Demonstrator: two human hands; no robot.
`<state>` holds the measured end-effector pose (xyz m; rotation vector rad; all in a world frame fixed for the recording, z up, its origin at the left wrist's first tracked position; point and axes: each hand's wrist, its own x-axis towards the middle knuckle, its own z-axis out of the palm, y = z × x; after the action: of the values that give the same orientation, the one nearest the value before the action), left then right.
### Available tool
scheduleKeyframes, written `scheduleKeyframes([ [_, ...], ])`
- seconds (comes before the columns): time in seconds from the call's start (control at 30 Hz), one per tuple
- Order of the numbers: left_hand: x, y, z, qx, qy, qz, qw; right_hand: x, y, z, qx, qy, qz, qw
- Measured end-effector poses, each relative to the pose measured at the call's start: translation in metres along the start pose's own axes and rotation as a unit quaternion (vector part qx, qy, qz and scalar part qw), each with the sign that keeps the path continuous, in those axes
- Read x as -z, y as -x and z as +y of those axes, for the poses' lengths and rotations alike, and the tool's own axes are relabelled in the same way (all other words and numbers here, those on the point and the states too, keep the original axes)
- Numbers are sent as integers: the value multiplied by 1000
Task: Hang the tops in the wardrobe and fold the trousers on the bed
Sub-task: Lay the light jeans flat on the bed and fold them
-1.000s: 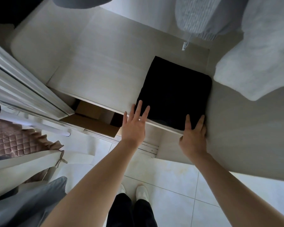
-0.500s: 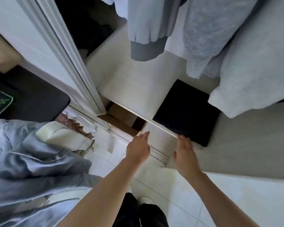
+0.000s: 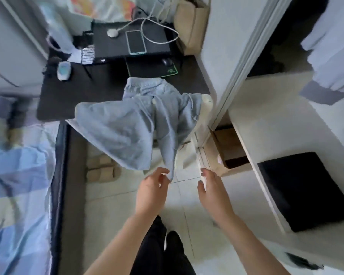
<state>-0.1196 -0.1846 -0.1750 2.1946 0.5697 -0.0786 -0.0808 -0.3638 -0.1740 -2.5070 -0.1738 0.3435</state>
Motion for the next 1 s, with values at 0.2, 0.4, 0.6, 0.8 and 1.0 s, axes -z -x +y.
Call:
scheduleKeyframes([
  [0.2,70,67,-58,127,73,133,980,-37,8,-79,117,4,-73,990],
  [0.4,138,62,-81,119,55,170,977,-55,-10,-163,199,5,-65,978],
  [0.6,204,21,-77,56,89,153,983,-44,-39,-231,249,25,-9,968],
  [0.8,251,-49,-43,-37,42,161,985,-1,-88,-271,265,51,47,962],
  [1.0,237,-145,-11,-30,-72,51,996,29,-196,-256,180,104,20,978],
])
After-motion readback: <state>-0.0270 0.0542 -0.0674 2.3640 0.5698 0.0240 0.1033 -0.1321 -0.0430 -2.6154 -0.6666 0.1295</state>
